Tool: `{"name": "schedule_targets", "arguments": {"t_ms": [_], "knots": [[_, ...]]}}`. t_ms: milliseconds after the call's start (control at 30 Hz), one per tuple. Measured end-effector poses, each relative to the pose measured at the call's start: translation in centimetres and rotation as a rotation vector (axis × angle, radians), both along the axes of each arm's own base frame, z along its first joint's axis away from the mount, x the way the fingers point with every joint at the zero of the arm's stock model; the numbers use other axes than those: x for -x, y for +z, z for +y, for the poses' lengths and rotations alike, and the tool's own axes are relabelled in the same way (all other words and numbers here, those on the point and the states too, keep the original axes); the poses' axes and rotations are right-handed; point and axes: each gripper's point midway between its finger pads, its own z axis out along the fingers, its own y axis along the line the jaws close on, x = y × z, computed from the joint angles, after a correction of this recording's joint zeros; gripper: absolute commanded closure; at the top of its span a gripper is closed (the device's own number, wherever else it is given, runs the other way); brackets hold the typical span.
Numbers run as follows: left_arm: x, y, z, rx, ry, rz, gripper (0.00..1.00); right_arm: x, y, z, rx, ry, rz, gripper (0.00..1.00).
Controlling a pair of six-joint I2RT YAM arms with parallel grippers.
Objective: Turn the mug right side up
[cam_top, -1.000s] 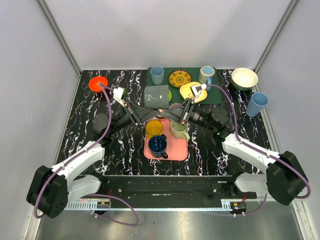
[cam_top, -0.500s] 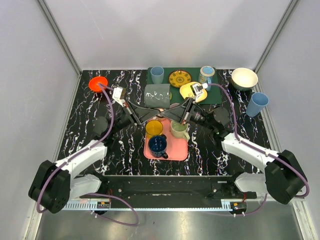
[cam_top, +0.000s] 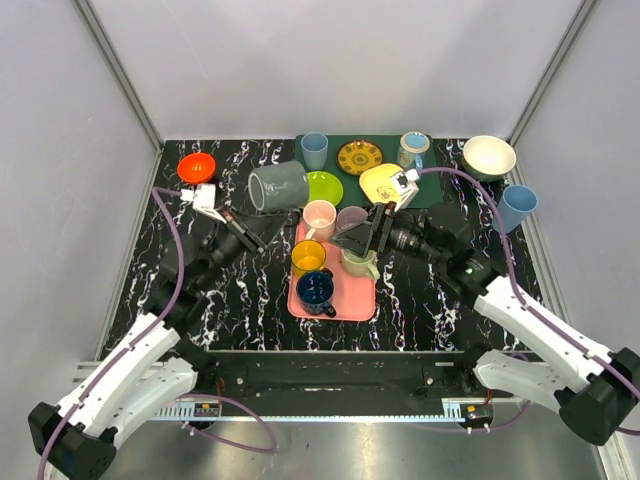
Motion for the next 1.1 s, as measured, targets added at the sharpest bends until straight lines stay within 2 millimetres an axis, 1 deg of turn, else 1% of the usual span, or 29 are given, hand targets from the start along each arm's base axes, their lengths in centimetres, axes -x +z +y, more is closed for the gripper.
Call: {"name": "schedule_targets", "arguments": {"t_ms": [67,100,133,200,233,267,300,367,433,500,533,600,667,733,833,867,933,1033,1100], "knots": [[-2.2,-1.4,1.8,-0.102,0.158,0.082,1.00,-1.2,-1.4,-1.4,0.095,-0.111,0.023,0.27],[-3.6,-2.3,3.1,-0.172,0.257,0.135,1.00,-2.2,-2.4,-2.4,0.158,-0.190,0.039,0.27],[-4.6,-3.1,4.1,-0.227,0.324,0.170,1.00,-3.0,-3.5,-3.5,0.227,-0.267,0.059,0.26],[-6.9,-5.0,6.7,-0.351,0.463,0.256,1.00,-4.5,-5.6,-5.7,0.362,-0.408,0.092,0.26],[-8.0,-6.2,7.9,-0.406,0.511,0.303,1.00,-5.3,-7.2,-7.6,0.469,-0.506,0.112,0.26],[-9.1,-7.5,9.3,-0.459,0.563,0.354,1.00,-5.3,-7.6,-7.8,0.494,-0.518,0.115,0.26],[-10.5,-9.4,10.9,-0.523,0.613,0.425,1.00,-5.6,-8.7,-8.9,0.576,-0.579,0.118,0.25],[-12.5,-12.9,13.3,-0.612,0.675,0.543,1.00,-5.7,-10.2,-9.9,0.682,-0.630,0.114,0.26],[-13.6,-16.9,15.2,-0.694,0.708,0.663,1.00,-5.7,-11.6,-10.6,0.770,-0.654,0.108,0.25],[-14.1,-21.0,16.2,-0.777,0.705,0.780,1.00,-5.7,-12.2,-10.9,0.805,-0.665,0.100,0.25],[-14.2,-22.6,16.3,-0.809,0.693,0.821,1.00,-5.7,-12.3,-11.1,0.813,-0.670,0.097,0.26],[-14.3,-24.8,16.2,-0.856,0.665,0.880,1.00,-5.6,-12.6,-11.3,0.821,-0.670,0.090,0.25],[-15.0,-26.0,15.8,-0.887,0.644,0.908,1.00,-5.5,-12.6,-11.4,0.829,-0.665,0.083,0.25],[-16.4,-26.1,15.2,-0.902,0.631,0.905,1.00,-5.5,-12.6,-11.5,0.833,-0.663,0.078,0.25],[-19.3,-25.3,14.1,-0.907,0.623,0.868,1.00,-5.5,-12.7,-11.5,0.837,-0.661,0.076,0.25],[-20.6,-24.9,13.6,-0.907,0.619,0.846,1.00,-5.5,-12.8,-11.5,0.839,-0.661,0.077,0.25],[-22.5,-24.5,12.6,-0.905,0.613,0.812,1.00,-5.4,-13.1,-11.6,0.847,-0.659,0.081,0.25],[-24.1,-25.1,11.2,-0.923,0.589,0.790,1.00,-5.3,-13.7,-11.8,0.861,-0.658,0.087,0.26],[-24.6,-26.3,10.4,-0.945,0.568,0.795,1.00,-5.2,-14.0,-11.9,0.868,-0.657,0.090,0.26]]}}
